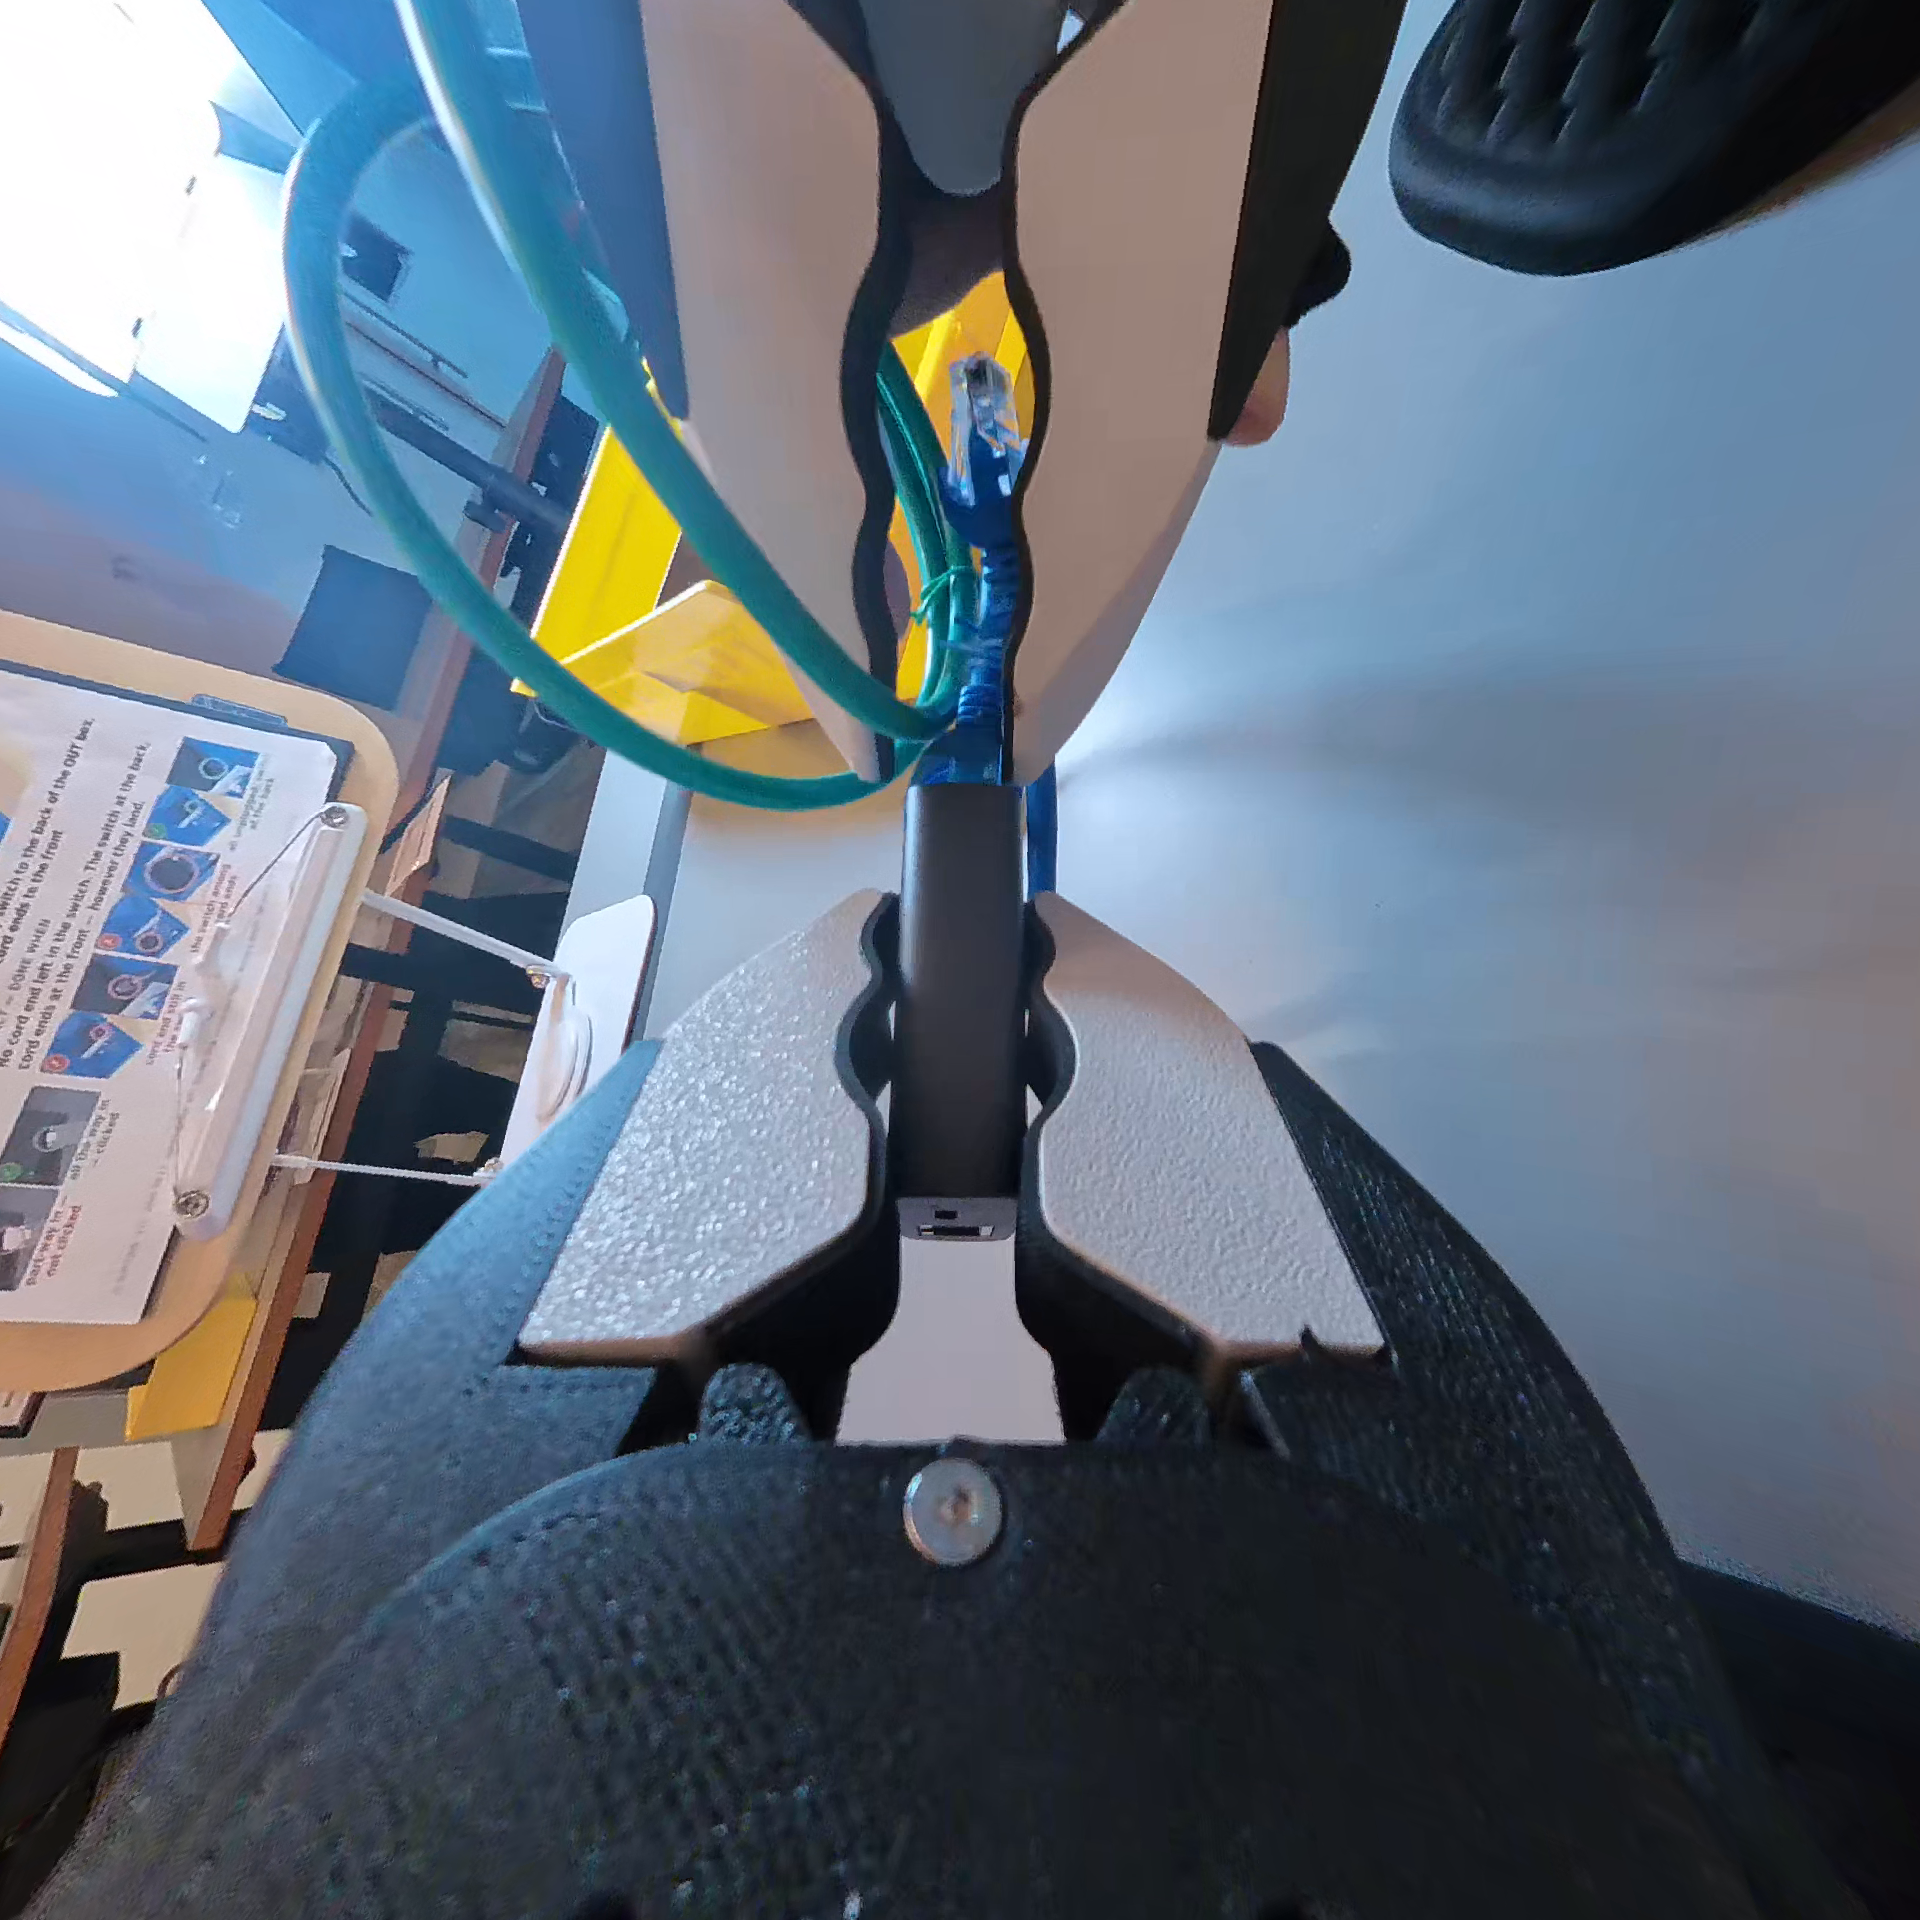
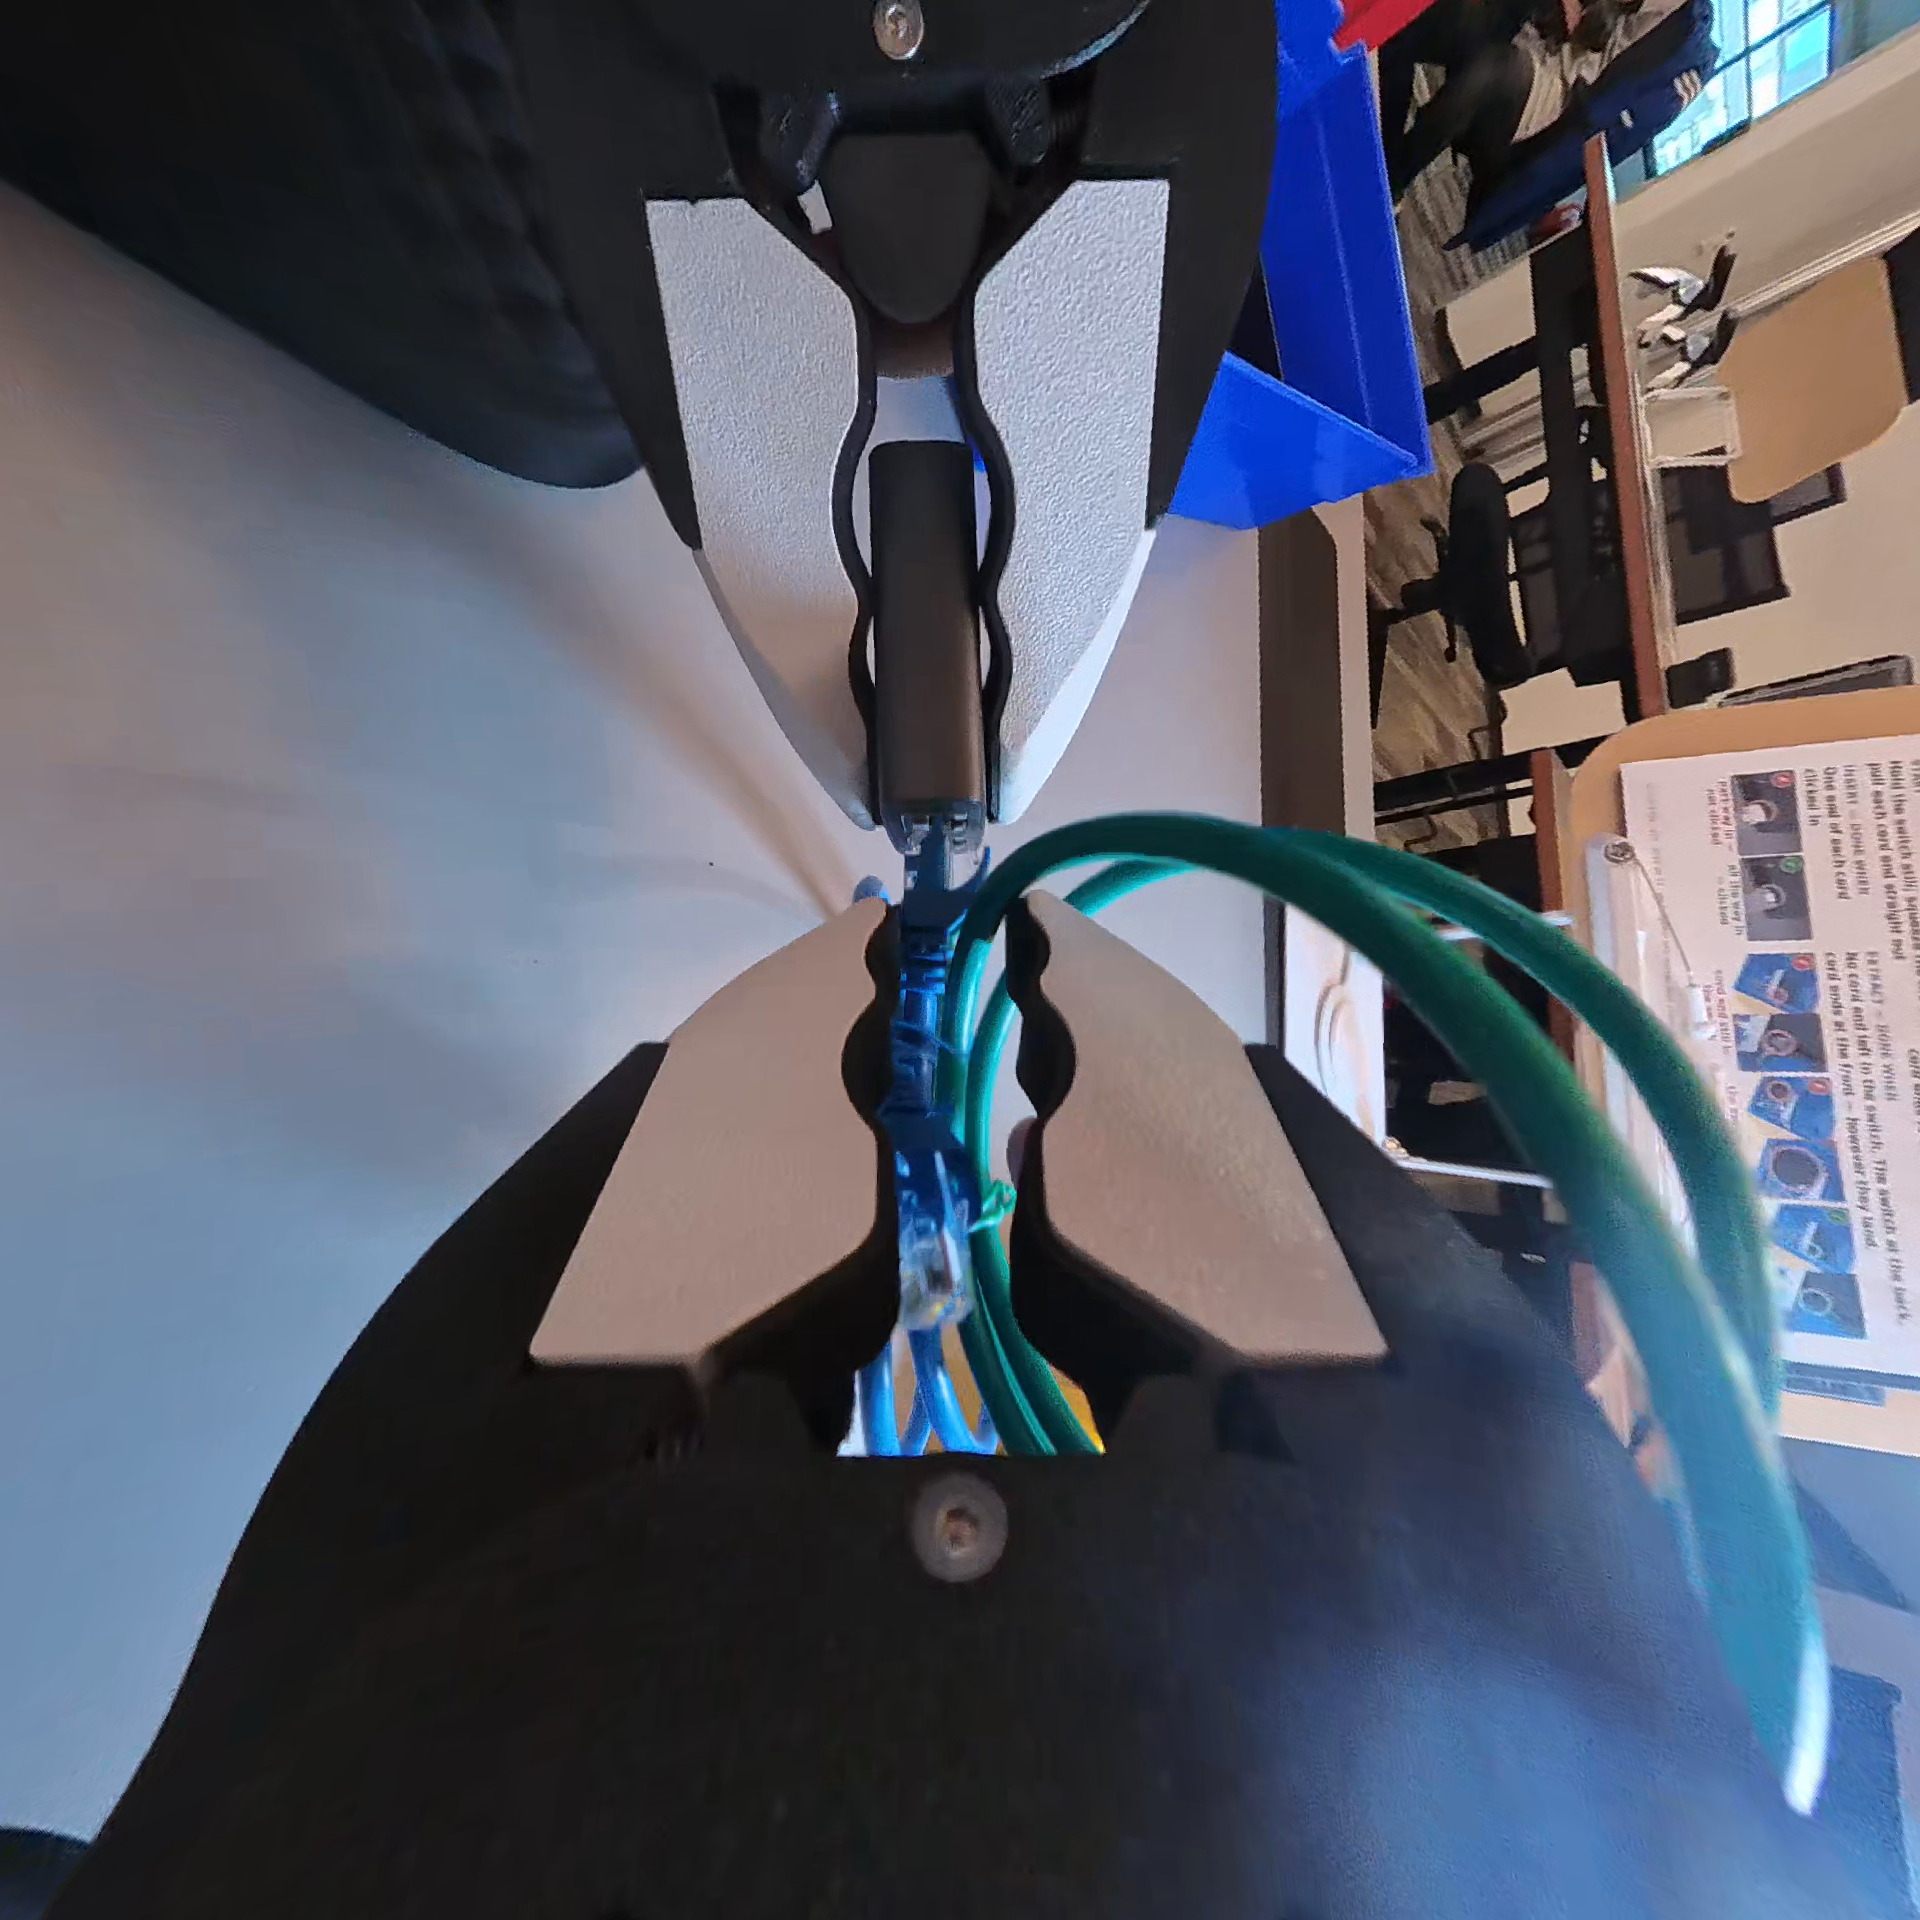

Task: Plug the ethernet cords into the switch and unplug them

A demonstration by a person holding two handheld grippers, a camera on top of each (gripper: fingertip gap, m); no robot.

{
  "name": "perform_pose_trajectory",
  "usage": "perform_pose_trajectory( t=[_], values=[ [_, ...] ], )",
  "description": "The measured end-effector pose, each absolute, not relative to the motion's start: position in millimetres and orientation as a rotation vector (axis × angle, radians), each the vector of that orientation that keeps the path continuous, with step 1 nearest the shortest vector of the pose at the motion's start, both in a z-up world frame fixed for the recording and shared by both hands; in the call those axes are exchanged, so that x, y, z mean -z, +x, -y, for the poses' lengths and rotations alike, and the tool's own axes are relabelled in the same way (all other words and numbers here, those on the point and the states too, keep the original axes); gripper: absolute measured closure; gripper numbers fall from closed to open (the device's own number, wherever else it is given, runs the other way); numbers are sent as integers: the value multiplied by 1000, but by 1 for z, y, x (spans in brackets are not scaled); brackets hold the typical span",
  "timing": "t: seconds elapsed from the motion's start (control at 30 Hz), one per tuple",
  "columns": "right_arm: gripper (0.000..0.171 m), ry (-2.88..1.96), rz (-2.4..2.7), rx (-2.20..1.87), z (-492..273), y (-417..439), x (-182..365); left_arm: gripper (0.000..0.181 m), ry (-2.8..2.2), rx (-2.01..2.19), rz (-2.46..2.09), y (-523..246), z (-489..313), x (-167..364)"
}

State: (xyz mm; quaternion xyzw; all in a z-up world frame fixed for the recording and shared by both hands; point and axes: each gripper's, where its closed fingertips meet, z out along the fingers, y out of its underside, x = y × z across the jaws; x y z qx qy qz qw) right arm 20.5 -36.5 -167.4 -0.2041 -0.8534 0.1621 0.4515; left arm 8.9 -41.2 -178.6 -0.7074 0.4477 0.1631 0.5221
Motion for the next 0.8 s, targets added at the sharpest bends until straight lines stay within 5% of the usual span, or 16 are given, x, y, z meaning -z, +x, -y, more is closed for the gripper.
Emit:
perform_pose_trajectory(
  t=[0.8],
  values=[
    [155,-472,2155,-424,43,23,174,160,-1702,-320,-1089,16,45,181]
  ],
)
